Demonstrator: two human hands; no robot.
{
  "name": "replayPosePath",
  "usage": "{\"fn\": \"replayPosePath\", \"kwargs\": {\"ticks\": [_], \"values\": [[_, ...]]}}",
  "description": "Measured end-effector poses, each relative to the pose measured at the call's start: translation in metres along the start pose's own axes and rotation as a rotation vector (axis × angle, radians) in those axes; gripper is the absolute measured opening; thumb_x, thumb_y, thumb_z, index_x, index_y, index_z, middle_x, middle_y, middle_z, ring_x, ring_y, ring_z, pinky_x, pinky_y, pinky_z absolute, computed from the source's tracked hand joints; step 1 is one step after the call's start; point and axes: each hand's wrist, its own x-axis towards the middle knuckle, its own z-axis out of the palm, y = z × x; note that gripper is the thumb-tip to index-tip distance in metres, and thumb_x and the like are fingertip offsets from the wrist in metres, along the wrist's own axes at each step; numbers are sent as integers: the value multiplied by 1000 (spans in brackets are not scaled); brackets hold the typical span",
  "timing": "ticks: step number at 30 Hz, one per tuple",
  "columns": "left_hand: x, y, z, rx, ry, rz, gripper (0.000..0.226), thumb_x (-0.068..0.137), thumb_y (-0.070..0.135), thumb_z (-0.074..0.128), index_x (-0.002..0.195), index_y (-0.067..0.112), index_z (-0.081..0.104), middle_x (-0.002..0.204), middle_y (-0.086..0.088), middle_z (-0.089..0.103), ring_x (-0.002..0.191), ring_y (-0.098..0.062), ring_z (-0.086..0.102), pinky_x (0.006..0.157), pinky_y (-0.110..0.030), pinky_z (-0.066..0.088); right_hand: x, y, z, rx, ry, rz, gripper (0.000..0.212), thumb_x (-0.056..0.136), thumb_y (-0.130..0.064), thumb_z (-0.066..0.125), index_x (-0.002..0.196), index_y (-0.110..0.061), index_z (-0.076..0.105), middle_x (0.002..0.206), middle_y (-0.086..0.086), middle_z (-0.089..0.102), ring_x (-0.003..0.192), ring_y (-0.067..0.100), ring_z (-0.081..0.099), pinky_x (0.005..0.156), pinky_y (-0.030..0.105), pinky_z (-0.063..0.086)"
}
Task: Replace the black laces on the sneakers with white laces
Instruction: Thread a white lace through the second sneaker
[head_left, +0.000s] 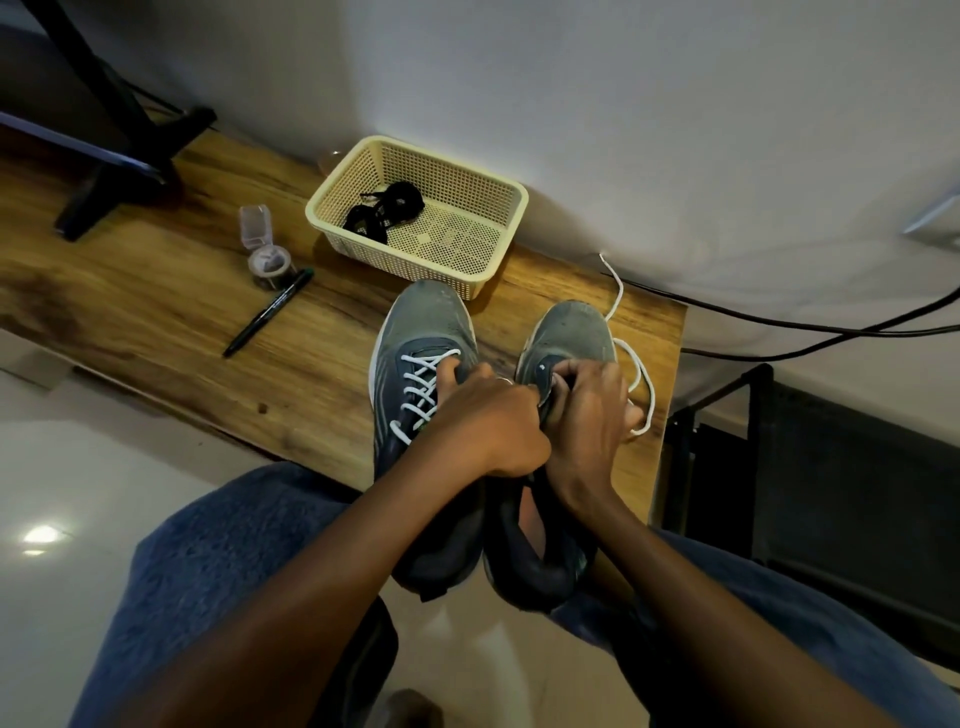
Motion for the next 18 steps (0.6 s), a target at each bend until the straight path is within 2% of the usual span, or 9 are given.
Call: {"fn": "replayPosePath", "kwargs": {"ticks": [3,5,7,8,10,12,14,16,18], "values": [[0,-2,0,-5,-16,4,42,90,31,44,132,23,47,135,-7,51,139,-26,21,113,-51,1,0,0,-1,72,10,-4,8,93,-14,56,96,-19,62,100,-2,50,104,21,49,83,32,23],[0,-4,-3,-59,-49,3,40,90,36,43,128,23,49,135,-7,50,140,-25,20,114,-51,1,2,-1,-3,140,9,27,8,91,-12,60,94,-19,64,97,-5,49,105,22,52,92,41,33],[1,-8,-9,-211,-54,-30,38,92,39,40,123,24,54,135,-7,50,140,-24,22,113,-50,2,5,-1,-7,170,-10,50,10,88,-13,64,89,-23,67,96,-4,55,106,23,53,93,51,40],[3,-11,-11,-285,-16,-52,35,93,38,38,118,24,58,132,-5,53,138,-23,27,113,-49,3,7,-2,-10,162,-33,55,12,86,-15,66,85,-27,66,95,-3,60,107,24,53,91,52,41],[9,-17,-14,-365,144,-95,33,97,32,35,109,26,65,122,0,61,132,-21,38,113,-45,3,18,-4,-19,86,-133,78,16,85,-20,68,77,-33,65,91,-6,65,114,24,50,90,45,39],[14,-24,-14,-382,340,-121,28,99,28,40,111,31,66,117,6,66,123,-15,49,114,-40,7,31,-5,-33,-16,-262,110,19,84,-23,71,71,-34,64,83,-15,61,115,22,48,88,39,36],[20,-25,-13,-387,472,-101,23,98,28,50,114,32,66,117,9,67,117,-12,53,112,-36,14,44,-4,-48,-77,-361,85,25,81,-24,75,65,-36,60,82,-15,61,111,23,53,92,41,42],[25,-21,-10,-380,518,-61,20,94,29,58,112,31,67,117,10,67,115,-12,53,109,-34,18,53,-4,-59,-100,-413,45,22,79,-23,76,68,-36,62,85,-9,64,106,26,56,88,47,48],[30,-16,-6,-354,546,-20,17,91,29,62,107,29,70,113,10,69,110,-12,55,103,-32,21,58,-2,-69,-94,-457,9,9,79,-22,77,83,-26,69,94,-1,67,98,27,60,81,50,53]]}}
